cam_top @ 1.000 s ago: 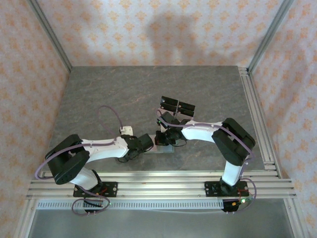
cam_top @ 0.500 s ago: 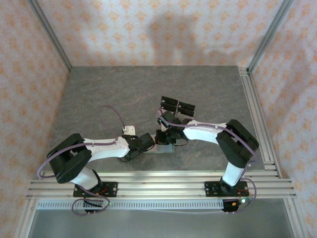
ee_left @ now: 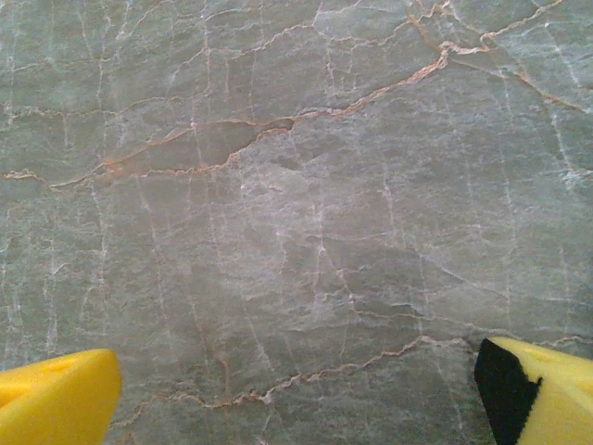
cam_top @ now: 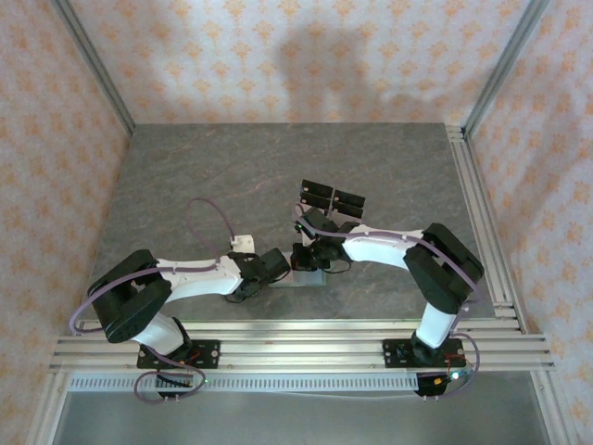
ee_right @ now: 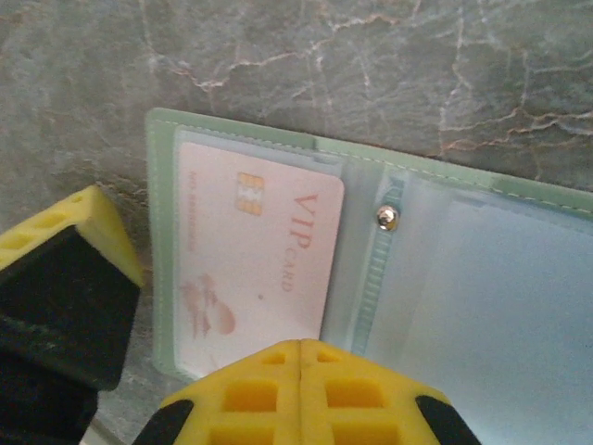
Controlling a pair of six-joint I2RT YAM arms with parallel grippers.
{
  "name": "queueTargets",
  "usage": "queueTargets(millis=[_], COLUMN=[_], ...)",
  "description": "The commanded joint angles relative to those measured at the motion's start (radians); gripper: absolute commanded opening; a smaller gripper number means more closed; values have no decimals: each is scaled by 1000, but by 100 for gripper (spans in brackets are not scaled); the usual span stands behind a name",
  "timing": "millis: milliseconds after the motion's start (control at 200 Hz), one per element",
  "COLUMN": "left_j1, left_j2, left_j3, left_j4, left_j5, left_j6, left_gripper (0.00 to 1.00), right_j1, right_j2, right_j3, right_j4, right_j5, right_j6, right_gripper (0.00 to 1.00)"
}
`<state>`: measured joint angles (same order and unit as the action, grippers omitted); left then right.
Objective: Put the credit cards into the card holder
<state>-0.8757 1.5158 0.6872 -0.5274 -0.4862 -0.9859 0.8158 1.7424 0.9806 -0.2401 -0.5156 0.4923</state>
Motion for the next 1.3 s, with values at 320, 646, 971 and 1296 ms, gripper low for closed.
queueTargets(millis=[320, 646, 971, 1296], left_j1=[-3, -8, -13, -20], left_j2=[6, 17, 29, 28], left_j3=[-18, -19, -17, -4], left_j4=[17, 26, 36, 18], left_j5=[-19, -14, -8, -16], left_j6=[9, 8, 6, 0], left_gripper=[100, 100, 100, 100], right_j1=[5, 5, 8, 11], right_j2=[23, 51, 80, 30], right_j3=[-16, 14, 61, 77], right_j4=[-21, -21, -38, -84], right_j5=[23, -6, -39, -20], right_j6=[-22, -26, -40, -62], right_gripper=[0, 0, 0, 0])
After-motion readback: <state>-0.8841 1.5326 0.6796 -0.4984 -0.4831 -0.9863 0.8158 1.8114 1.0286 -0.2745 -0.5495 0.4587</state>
